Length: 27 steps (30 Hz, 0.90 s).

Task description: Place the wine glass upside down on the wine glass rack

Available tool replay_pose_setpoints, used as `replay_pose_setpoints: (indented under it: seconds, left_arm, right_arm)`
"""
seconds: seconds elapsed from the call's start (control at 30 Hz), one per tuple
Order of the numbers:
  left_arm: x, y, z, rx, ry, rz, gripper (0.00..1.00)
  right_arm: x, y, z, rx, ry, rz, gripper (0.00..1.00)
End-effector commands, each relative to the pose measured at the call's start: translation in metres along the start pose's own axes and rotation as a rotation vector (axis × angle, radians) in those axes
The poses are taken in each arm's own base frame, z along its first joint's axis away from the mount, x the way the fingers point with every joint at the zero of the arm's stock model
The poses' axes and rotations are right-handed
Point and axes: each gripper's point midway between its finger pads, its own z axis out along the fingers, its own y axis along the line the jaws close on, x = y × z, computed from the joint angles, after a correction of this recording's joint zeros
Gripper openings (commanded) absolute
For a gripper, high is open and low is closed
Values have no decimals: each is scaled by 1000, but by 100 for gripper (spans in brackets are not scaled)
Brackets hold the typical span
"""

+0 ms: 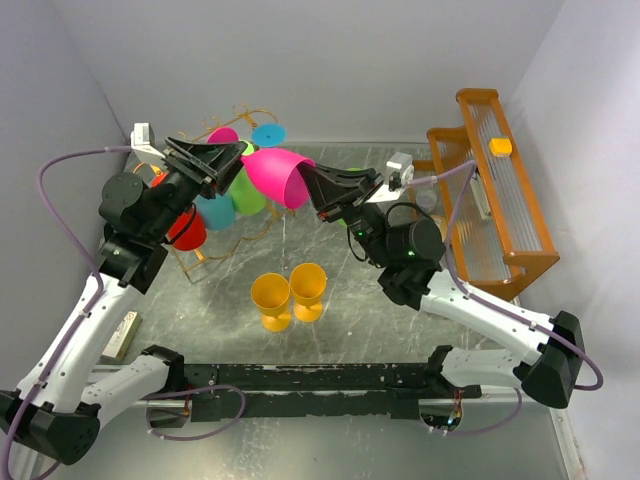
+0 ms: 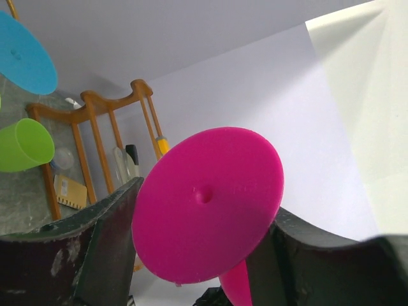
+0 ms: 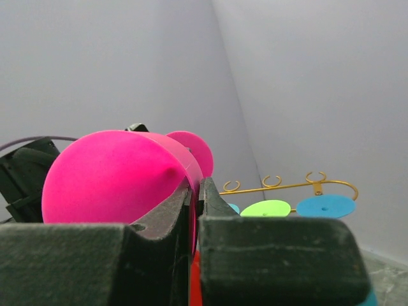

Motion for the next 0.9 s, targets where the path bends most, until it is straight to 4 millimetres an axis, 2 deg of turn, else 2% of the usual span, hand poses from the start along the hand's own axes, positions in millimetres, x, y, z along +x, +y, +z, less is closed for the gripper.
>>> replay_pose_setpoints:
  seconds: [0.0, 0.03, 0.1, 0.23, 0.4, 0.5, 0.53, 0.6, 0.87]
  left_arm:
    - [-14, -22, 0, 89, -76, -82, 46]
    - [-16, -22, 0, 90, -85, -88, 42]
    - [-17, -23, 0, 92, -94, -91, 42]
    - [-16, -17, -2, 64, -92, -76, 66]
    - [-16, -9, -13, 46, -115, -90, 78]
    - [-17, -9, -16, 46, -122, -92, 82]
    - [-16, -10, -17, 46, -117, -90, 84]
    - [-15, -12, -17, 43, -107, -87, 86]
    - [-14, -8, -12, 28, -99, -119, 83]
  right_arm:
    - [4, 19, -3, -90, 25, 62, 0]
    - [7, 19, -5, -91, 36, 66, 0]
    - [13, 20, -7, -95, 55, 74, 0]
    - [12, 13, -6, -54, 53, 69, 0]
    - [-2, -3, 2, 37, -9, 54, 0]
    - [-2, -9, 7, 66, -30, 44, 0]
    - [-12, -6, 14, 63, -58, 46, 0]
    - [-16, -7, 19, 71, -79, 49, 0]
    - [-11, -9, 31, 81, -97, 65, 0]
